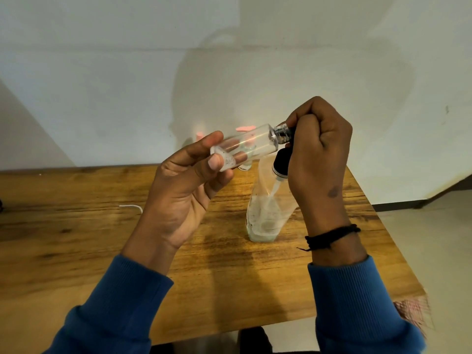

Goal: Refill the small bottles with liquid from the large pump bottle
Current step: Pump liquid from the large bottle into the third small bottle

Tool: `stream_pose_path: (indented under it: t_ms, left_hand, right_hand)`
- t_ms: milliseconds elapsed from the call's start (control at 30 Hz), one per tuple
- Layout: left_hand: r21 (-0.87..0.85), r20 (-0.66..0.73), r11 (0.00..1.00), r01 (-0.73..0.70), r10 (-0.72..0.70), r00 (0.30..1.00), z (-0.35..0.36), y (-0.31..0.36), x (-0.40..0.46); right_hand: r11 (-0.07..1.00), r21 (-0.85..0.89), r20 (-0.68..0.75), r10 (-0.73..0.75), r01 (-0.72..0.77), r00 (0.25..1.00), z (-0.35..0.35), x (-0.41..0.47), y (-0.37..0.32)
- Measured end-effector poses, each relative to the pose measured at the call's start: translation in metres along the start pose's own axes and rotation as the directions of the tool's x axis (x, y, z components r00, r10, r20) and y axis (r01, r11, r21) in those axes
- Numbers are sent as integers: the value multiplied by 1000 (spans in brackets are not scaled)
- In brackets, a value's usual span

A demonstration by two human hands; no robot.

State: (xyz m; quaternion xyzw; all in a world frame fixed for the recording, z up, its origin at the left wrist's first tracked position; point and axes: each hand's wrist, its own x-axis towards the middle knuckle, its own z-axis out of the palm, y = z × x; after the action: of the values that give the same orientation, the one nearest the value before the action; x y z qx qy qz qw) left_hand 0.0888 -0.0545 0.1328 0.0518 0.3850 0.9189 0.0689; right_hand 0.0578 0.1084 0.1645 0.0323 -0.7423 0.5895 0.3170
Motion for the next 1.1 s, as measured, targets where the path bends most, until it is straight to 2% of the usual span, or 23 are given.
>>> stream_pose_path:
  t_ms: [200, 400, 833, 1100]
  left_hand:
    - [19, -58, 1000, -12, 13, 998, -2, -1, 2]
    - [-1, -53, 1000, -12, 12, 999, 0, -4, 1]
    - [72, -99, 996, -50, 57, 993, 5, 1, 1]
    - [69, -95, 997, -42, 49, 994, 4, 0, 1]
  right_hand:
    - [993, 107, 41, 46, -50, 998, 3, -5, -2]
    - [1000, -2, 2, 13, -13, 1000, 0, 1, -1]
    - [992, 86, 7, 94, -94, 996, 10, 0, -1]
    - [999, -8, 26, 39, -39, 999, 5, 3, -1]
